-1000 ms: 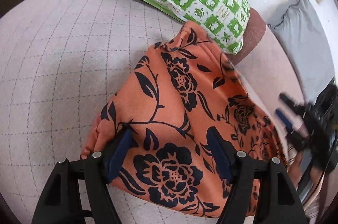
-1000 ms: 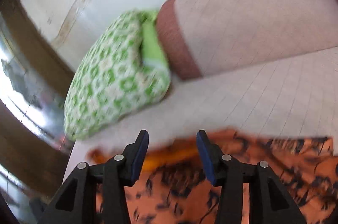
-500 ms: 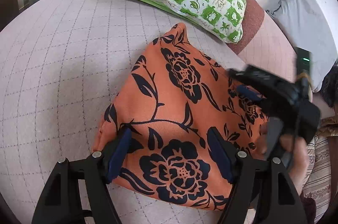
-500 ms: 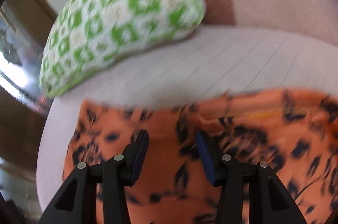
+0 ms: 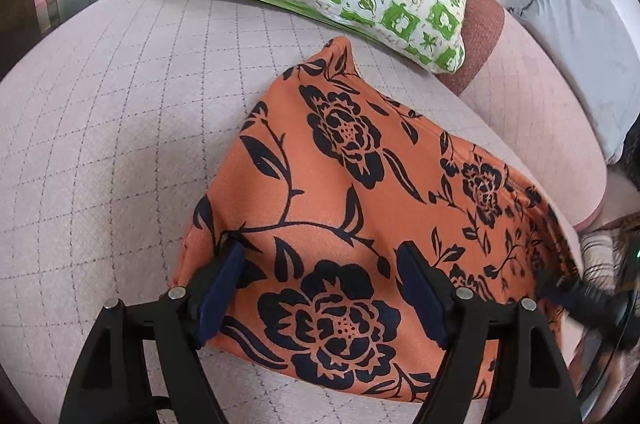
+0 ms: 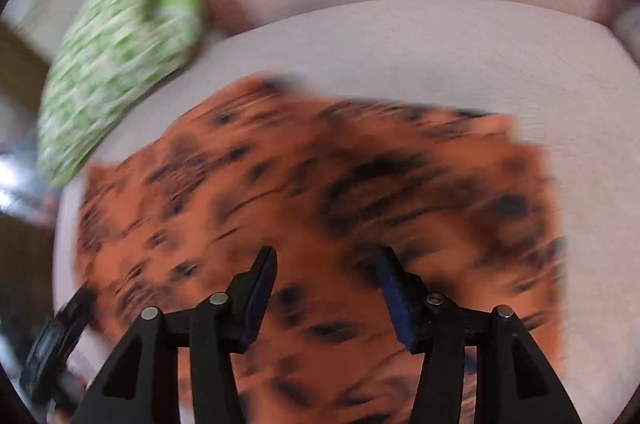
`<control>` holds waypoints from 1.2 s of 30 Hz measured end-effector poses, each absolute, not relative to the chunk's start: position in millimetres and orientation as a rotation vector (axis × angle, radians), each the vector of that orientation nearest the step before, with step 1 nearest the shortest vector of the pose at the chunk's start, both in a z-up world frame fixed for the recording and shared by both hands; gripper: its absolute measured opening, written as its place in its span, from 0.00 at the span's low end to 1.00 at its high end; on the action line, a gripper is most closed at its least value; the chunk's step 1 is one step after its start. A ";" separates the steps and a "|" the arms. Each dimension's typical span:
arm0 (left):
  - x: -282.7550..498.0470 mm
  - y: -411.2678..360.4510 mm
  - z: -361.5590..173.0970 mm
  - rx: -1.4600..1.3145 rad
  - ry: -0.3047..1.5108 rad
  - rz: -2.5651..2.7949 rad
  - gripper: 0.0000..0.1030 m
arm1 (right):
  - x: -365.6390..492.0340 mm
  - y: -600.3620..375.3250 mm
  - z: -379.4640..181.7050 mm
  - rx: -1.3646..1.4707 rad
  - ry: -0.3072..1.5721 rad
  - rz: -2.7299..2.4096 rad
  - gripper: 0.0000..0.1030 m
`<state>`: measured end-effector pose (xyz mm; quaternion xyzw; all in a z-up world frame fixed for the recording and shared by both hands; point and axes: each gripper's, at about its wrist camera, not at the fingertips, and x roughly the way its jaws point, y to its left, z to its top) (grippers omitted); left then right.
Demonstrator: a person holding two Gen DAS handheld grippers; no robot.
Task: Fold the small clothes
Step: 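Open both tools and release the folded blouse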
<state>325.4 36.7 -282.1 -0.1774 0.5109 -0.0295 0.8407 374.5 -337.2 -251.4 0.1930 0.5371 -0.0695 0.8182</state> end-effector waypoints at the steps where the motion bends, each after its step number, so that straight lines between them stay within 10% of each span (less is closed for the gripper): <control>1: 325.9 34.8 -282.3 -0.362 1.081 -0.063 0.79 | 377.0 -352.4 -248.0 0.435 1.105 -0.182 0.54; 8: 326.6 40.0 -276.5 -0.404 1.052 -0.062 0.81 | 370.6 -406.3 -217.4 0.634 0.802 -0.318 0.54; 36: 302.7 82.0 -292.1 -0.237 1.139 0.142 0.83 | 232.4 -284.4 -271.4 0.540 1.025 -0.049 0.54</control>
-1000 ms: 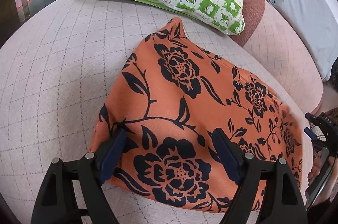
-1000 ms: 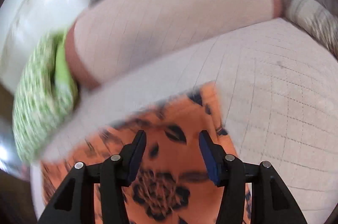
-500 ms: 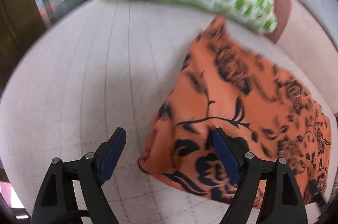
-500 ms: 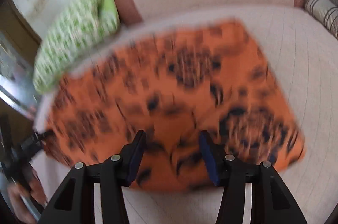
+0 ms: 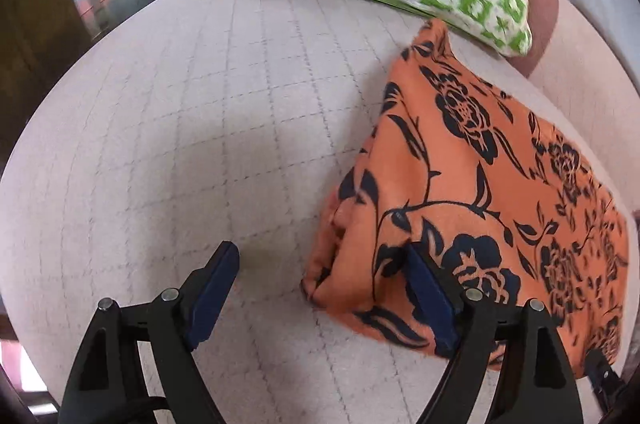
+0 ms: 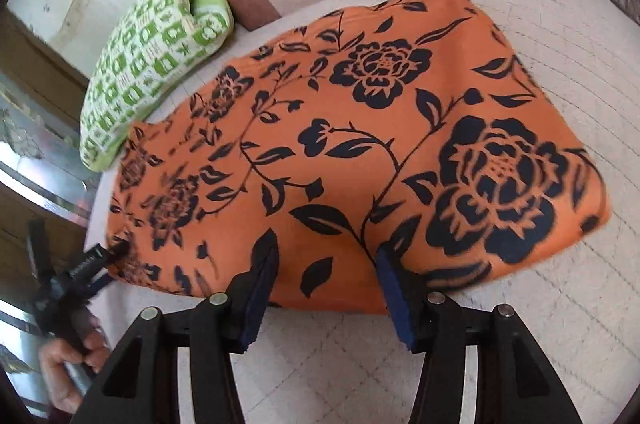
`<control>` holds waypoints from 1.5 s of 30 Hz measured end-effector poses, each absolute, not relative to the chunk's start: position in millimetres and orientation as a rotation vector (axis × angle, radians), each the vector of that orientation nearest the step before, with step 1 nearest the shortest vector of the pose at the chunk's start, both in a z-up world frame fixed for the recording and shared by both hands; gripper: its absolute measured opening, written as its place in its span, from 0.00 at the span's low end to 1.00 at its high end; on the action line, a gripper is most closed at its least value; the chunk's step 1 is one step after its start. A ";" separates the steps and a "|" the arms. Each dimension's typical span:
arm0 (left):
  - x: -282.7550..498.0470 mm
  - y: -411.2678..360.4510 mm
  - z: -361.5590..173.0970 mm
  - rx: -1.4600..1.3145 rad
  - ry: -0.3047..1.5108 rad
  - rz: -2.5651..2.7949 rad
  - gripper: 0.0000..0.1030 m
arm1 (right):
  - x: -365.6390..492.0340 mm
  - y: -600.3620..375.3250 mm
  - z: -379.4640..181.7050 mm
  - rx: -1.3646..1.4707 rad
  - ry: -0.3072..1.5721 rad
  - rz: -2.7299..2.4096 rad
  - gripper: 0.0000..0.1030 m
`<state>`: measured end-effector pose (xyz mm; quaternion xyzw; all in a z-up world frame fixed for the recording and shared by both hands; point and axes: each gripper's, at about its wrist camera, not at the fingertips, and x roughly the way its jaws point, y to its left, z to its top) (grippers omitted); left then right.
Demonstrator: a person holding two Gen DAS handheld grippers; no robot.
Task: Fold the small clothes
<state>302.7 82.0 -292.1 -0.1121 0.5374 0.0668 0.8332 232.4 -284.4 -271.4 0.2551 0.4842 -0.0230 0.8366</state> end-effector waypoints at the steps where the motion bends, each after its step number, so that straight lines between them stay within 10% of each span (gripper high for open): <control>1: 298.1 81.4 -288.4 -0.230 1.126 0.148 0.83 | 226.7 -286.4 -266.9 0.554 1.006 -0.037 0.54; 45: 242.0 6.6 -244.4 0.092 0.879 0.106 0.82 | 186.5 -339.3 -275.0 1.014 0.939 0.013 0.66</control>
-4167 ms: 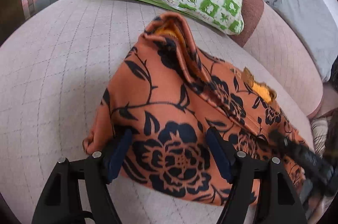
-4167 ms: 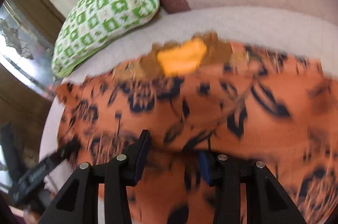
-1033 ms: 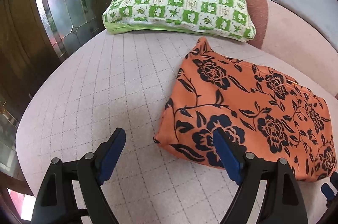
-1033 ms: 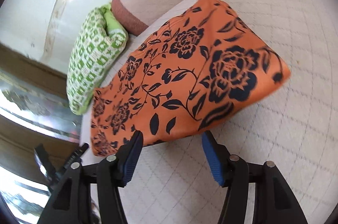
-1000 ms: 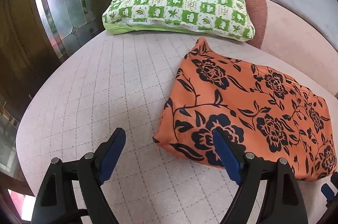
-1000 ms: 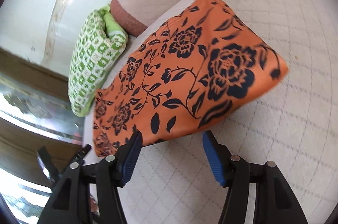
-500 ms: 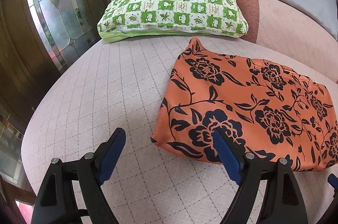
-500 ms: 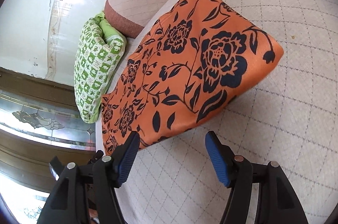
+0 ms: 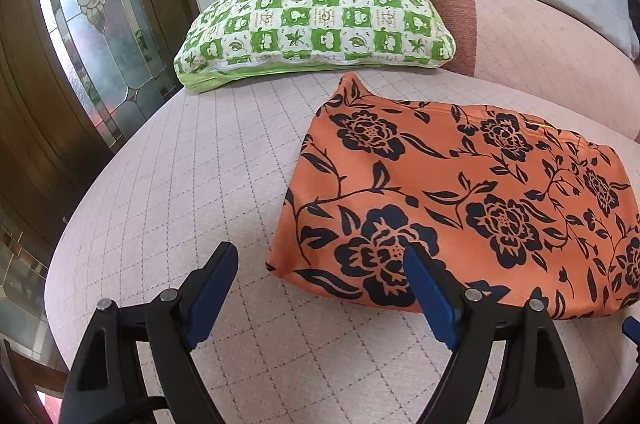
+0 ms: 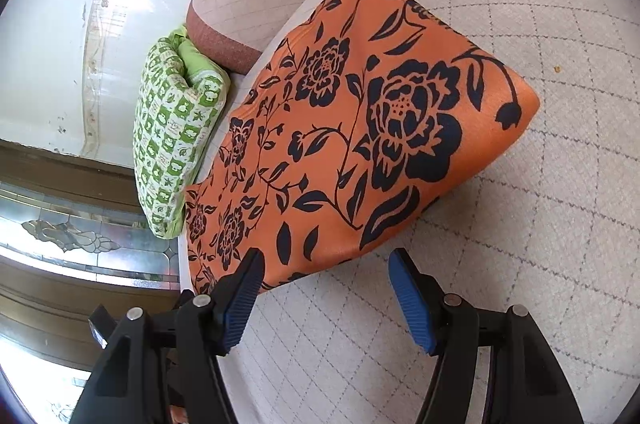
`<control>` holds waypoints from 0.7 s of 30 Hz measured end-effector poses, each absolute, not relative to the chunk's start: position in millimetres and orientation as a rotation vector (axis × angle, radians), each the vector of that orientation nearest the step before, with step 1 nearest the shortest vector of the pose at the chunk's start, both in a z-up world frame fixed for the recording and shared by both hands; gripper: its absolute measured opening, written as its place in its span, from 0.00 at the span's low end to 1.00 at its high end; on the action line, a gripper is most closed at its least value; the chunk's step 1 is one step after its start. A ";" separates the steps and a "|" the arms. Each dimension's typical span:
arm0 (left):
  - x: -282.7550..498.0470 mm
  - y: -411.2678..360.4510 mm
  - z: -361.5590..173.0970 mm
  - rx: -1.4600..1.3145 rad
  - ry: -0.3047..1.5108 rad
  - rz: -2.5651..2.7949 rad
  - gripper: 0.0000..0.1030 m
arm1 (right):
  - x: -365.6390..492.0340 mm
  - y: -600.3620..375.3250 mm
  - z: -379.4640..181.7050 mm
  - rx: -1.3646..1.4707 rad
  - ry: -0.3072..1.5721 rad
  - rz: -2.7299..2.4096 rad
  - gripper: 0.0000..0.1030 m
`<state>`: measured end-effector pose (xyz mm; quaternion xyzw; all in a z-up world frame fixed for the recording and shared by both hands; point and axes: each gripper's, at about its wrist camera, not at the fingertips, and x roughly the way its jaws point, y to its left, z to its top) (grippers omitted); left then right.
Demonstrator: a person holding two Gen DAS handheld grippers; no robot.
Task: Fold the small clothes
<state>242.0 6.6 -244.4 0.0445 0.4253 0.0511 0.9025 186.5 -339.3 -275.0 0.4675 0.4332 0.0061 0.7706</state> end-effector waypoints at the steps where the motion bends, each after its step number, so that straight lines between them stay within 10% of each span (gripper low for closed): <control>1: 240.5 5.5 -244.1 0.096 0.877 0.103 0.82 | 185.2 -339.5 -275.0 1.012 0.939 0.012 0.66; 21: 219.6 -4.8 -238.5 0.105 0.859 0.065 0.82 | 167.6 -342.3 -278.3 1.000 0.942 -0.005 0.66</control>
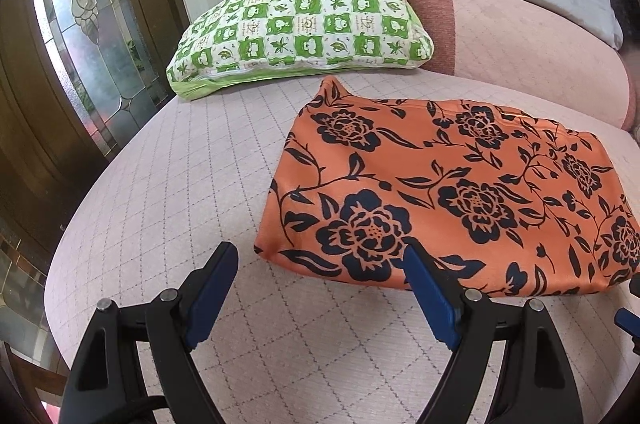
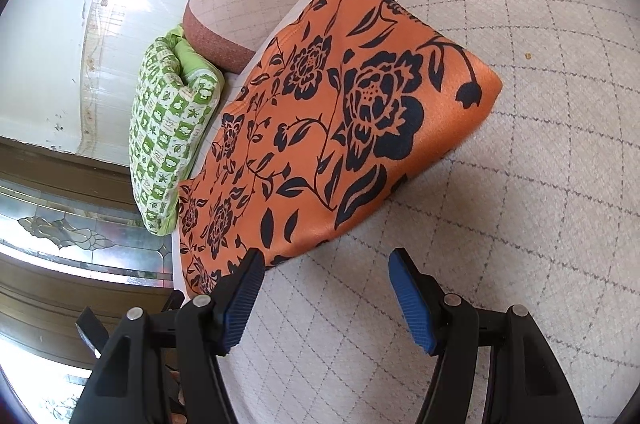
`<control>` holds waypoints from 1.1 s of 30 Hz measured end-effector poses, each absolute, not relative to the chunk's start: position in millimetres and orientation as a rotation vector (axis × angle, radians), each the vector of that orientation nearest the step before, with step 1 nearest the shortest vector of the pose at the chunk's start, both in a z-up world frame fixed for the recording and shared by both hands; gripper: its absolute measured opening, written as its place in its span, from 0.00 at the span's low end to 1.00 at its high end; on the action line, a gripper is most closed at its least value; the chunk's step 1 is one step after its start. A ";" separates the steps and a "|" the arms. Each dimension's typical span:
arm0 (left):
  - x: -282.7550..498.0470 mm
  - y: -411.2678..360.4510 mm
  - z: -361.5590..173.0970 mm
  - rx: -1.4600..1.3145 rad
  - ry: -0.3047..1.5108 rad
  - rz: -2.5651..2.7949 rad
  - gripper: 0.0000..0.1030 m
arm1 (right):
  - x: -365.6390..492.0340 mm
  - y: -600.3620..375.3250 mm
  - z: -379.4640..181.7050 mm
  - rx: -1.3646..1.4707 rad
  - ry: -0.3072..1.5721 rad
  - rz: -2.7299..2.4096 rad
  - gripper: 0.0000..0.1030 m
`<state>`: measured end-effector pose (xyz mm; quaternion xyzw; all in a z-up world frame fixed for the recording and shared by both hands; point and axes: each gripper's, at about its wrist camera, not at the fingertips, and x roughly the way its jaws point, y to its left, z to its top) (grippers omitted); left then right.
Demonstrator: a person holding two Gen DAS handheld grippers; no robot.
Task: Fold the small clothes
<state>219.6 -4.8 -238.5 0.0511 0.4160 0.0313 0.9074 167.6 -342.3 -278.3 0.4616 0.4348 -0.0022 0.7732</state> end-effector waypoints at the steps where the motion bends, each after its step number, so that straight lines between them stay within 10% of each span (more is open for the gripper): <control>1: 219.5 -5.5 -238.4 0.104 0.859 0.062 0.82 | 168.1 -342.1 -278.3 1.000 0.943 -0.005 0.66; 18: 223.4 -13.7 -237.7 0.081 0.864 0.029 0.82 | 177.0 -337.9 -278.9 0.979 0.957 0.002 0.66; 31: 247.2 56.0 -290.1 -0.898 1.062 -0.419 0.81 | 174.6 -341.1 -282.4 0.988 0.963 -0.004 0.66; 33: 249.7 58.8 -292.4 -0.966 1.037 -0.455 0.67 | 174.0 -341.4 -283.1 0.990 0.959 -0.008 0.66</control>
